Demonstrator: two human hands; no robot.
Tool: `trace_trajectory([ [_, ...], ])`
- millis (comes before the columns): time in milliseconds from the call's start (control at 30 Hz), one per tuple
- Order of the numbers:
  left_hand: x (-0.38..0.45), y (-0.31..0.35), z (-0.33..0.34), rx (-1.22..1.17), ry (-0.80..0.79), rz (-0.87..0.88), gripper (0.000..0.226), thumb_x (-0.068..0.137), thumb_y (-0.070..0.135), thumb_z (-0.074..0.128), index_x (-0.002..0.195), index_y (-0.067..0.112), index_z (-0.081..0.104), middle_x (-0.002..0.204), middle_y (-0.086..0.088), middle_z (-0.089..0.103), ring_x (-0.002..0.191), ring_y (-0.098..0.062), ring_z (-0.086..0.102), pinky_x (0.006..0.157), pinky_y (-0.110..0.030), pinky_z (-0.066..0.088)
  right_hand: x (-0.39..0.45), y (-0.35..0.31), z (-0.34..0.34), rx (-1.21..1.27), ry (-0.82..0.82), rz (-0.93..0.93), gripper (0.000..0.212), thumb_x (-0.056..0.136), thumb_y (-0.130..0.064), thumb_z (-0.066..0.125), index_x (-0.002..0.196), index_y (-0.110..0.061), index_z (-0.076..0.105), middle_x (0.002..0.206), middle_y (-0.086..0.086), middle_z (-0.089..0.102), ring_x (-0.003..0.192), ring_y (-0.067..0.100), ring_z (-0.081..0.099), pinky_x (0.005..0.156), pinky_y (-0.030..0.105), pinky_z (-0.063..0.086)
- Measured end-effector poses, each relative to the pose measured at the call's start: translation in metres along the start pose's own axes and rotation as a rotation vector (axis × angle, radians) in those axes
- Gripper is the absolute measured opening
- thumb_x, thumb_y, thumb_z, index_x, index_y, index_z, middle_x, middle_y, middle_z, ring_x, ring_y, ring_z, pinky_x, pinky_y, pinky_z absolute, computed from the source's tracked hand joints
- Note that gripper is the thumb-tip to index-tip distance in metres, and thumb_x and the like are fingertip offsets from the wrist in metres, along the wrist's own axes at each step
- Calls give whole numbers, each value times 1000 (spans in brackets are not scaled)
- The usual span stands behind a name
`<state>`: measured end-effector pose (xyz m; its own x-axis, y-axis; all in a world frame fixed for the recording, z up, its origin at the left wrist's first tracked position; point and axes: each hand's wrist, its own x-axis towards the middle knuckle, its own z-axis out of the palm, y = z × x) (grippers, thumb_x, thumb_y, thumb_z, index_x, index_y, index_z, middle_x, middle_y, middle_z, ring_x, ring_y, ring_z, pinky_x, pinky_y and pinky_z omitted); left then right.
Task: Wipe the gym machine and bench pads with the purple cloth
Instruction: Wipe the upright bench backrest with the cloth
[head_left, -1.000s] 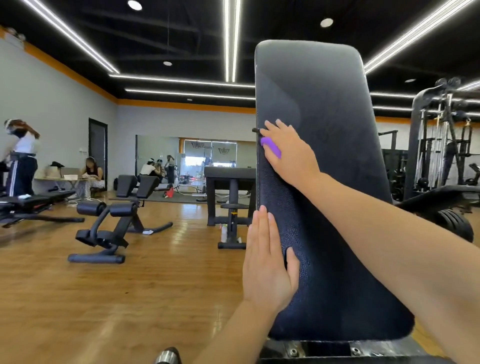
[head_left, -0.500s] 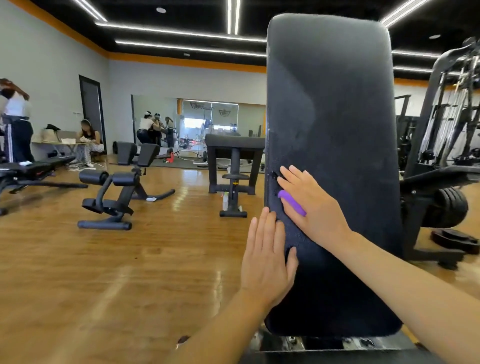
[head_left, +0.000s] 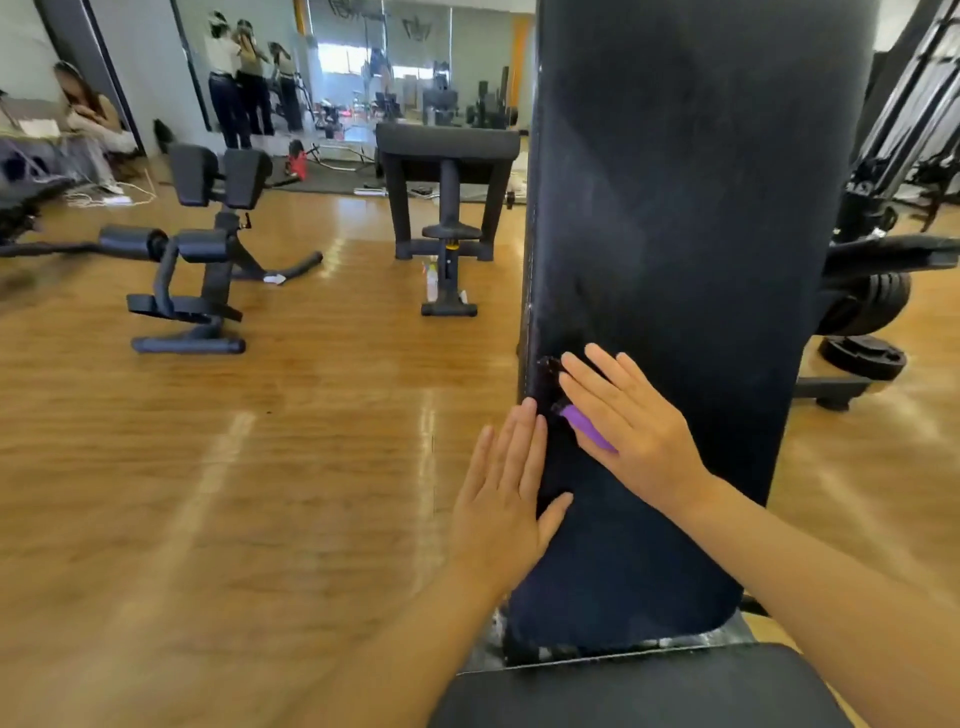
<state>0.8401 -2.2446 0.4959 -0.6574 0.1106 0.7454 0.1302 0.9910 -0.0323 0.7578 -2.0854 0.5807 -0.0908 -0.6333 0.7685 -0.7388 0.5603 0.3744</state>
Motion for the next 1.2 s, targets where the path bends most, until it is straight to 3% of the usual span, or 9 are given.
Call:
trace_trajectory([
  [133,9,-8,-15,127,-102,73,87,100,60,33,158,2,3,167,-13,-1,154,-25,5,124,-43,11,0,-2,-5,-14,-96,27,41,102,-20,52,141,-7,47,147,11,46,138,28,43,117,43,32],
  [400,11,-4,-20,127,-151,77,84,101,53,29,156,-5,4,166,-20,-2,152,-31,11,120,-44,21,116,4,5,6,64,90,34,101,-13,52,134,-4,58,142,12,53,137,28,45,119,40,28],
  [700,18,-15,-47,305,-265,138,93,93,55,54,156,-3,17,165,-19,4,154,-28,-1,125,-43,2,20,22,-17,147,-92,9,51,87,-37,66,129,-9,64,142,6,53,137,26,46,114,44,35],
  [867,34,-14,-53,222,-257,73,84,99,50,38,158,-1,7,166,-16,4,154,-26,8,125,-41,4,3,20,-6,52,-78,19,52,91,-37,67,136,-14,54,143,5,52,136,24,46,114,43,34],
  [1033,45,-11,-54,216,-237,97,81,100,51,33,158,0,8,166,-16,4,154,-26,4,125,-42,5,36,11,-11,87,83,258,46,97,-15,65,138,-4,50,142,13,51,137,28,44,115,43,35],
  [1200,52,-12,-55,272,-195,134,80,102,52,30,158,0,5,167,-14,-2,154,-25,-4,125,-44,4,116,53,-17,14,234,537,39,101,-15,56,136,3,51,144,19,48,138,33,41,119,42,29],
])
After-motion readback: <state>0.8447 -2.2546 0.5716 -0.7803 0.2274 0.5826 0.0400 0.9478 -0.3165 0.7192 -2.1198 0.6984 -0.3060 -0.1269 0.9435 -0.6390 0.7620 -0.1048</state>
